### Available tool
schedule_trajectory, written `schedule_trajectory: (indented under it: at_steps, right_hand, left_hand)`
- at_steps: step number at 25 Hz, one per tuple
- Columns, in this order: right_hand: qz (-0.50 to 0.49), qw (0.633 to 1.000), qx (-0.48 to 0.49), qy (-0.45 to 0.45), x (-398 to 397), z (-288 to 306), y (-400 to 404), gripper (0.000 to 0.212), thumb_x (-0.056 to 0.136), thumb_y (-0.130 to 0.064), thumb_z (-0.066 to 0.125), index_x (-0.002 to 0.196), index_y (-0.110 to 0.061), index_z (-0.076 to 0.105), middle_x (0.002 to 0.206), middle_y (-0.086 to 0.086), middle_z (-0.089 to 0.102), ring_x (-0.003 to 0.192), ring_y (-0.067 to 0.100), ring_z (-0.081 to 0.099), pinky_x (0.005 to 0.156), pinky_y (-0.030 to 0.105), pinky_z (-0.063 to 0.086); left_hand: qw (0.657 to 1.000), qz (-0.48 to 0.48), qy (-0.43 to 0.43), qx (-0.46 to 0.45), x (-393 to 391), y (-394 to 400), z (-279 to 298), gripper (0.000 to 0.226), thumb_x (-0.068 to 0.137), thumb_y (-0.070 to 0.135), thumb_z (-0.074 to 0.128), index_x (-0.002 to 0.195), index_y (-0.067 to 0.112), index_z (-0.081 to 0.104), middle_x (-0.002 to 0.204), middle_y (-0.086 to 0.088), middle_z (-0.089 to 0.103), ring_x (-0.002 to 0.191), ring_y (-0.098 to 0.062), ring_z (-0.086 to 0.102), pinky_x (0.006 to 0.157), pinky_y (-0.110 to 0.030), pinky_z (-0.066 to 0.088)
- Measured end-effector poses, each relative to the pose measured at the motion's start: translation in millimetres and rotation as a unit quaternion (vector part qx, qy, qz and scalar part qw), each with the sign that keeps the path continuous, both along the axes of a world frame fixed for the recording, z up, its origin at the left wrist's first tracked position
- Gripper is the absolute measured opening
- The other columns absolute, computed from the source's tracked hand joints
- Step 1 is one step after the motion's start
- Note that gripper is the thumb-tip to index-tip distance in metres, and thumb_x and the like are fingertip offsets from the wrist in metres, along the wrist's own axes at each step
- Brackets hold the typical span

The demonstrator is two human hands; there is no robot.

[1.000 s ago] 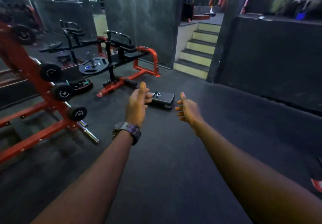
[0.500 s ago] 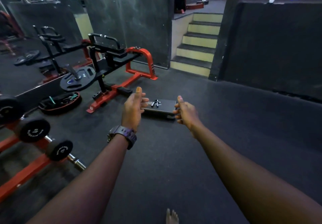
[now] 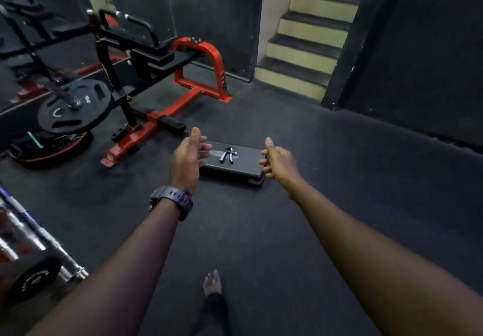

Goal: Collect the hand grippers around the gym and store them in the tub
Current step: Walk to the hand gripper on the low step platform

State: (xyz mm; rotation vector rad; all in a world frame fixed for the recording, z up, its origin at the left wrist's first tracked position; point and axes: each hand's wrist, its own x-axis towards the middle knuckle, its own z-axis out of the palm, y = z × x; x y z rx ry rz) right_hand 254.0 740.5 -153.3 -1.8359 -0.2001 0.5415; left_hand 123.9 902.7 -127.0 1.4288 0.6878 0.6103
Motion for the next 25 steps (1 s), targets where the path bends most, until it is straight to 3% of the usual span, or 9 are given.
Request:
schedule_trajectory:
  at_steps: [4, 8, 13, 16, 18, 21, 25]
  right_hand:
    - [-0.011, 0.999, -0.03, 0.023, 75, -31, 80, 0.043, 0.099, -0.057, 0.043, 0.084, -0.021, 0.059, 0.082, 0.004, 0.066, 0.064, 0.015, 0.056, 0.057, 0.027, 0.044]
    - [-0.012, 0.997, -0.063, 0.047, 150, -60, 154, 0.041, 0.1, -0.055, 0.043, 0.084, -0.02, 0.059, 0.08, 0.002, 0.065, 0.065, 0.017, 0.056, 0.06, 0.033, 0.045]
    - [-0.015, 0.993, -0.106, 0.053, 254, -128, 233, 0.044, 0.098, -0.058, 0.043, 0.081, -0.021, 0.061, 0.079, 0.002, 0.068, 0.073, 0.022, 0.064, 0.079, 0.046, 0.055]
    - [0.003, 0.985, -0.16, 0.065, 326, -198, 285, 0.055, 0.091, -0.069, 0.041, 0.077, -0.02, 0.06, 0.085, 0.006, 0.073, 0.089, 0.033, 0.069, 0.088, 0.052, 0.054]
    - [0.02, 0.976, -0.204, 0.074, 365, -251, 316, 0.055, 0.091, -0.068, 0.04, 0.074, -0.019, 0.057, 0.093, 0.011, 0.075, 0.095, 0.035, 0.069, 0.087, 0.048, 0.053]
    - [0.044, 0.965, -0.25, 0.062, 406, -322, 357, 0.045, 0.097, -0.058, 0.044, 0.093, -0.018, 0.064, 0.107, 0.012, 0.073, 0.104, 0.032, 0.065, 0.084, 0.036, 0.048]
    - [0.076, 0.952, -0.296, 0.033, 449, -465, 419, 0.043, 0.094, -0.052, 0.054, 0.117, -0.015, 0.058, 0.121, 0.014, 0.064, 0.118, 0.035, 0.055, 0.094, 0.039, 0.044]
  left_hand:
    - [1.0, -0.007, 0.011, -0.024, 79, 82, -25, 0.054, 0.078, 0.068, 0.044, 0.093, 0.02, 0.062, 0.091, -0.006, 0.068, 0.083, -0.021, 0.062, 0.066, -0.03, 0.042]
    - [0.998, -0.022, 0.045, -0.026, 161, 156, -47, 0.062, 0.068, 0.076, 0.044, 0.092, 0.021, 0.064, 0.093, -0.006, 0.07, 0.084, -0.02, 0.064, 0.069, -0.032, 0.043]
    - [0.995, -0.023, 0.085, -0.043, 268, 234, -99, 0.06, 0.069, 0.076, 0.043, 0.091, 0.024, 0.065, 0.097, -0.008, 0.071, 0.088, -0.022, 0.065, 0.075, -0.035, 0.044]
    - [0.992, -0.005, 0.106, -0.066, 343, 286, -154, 0.059, 0.068, 0.074, 0.045, 0.091, 0.023, 0.064, 0.092, -0.005, 0.07, 0.087, -0.023, 0.063, 0.071, -0.032, 0.044]
    - [0.989, -0.007, 0.123, -0.084, 388, 317, -199, 0.059, 0.068, 0.073, 0.045, 0.092, 0.022, 0.064, 0.089, -0.004, 0.068, 0.086, -0.023, 0.062, 0.07, -0.03, 0.044]
    - [0.985, -0.011, 0.14, -0.1, 438, 355, -269, 0.06, 0.069, 0.074, 0.044, 0.094, 0.023, 0.064, 0.092, -0.003, 0.07, 0.089, -0.022, 0.064, 0.076, -0.033, 0.045]
    - [0.982, -0.026, 0.158, -0.103, 488, 400, -407, 0.057, 0.073, 0.072, 0.043, 0.096, 0.024, 0.065, 0.097, -0.004, 0.07, 0.092, -0.021, 0.065, 0.081, -0.037, 0.046]
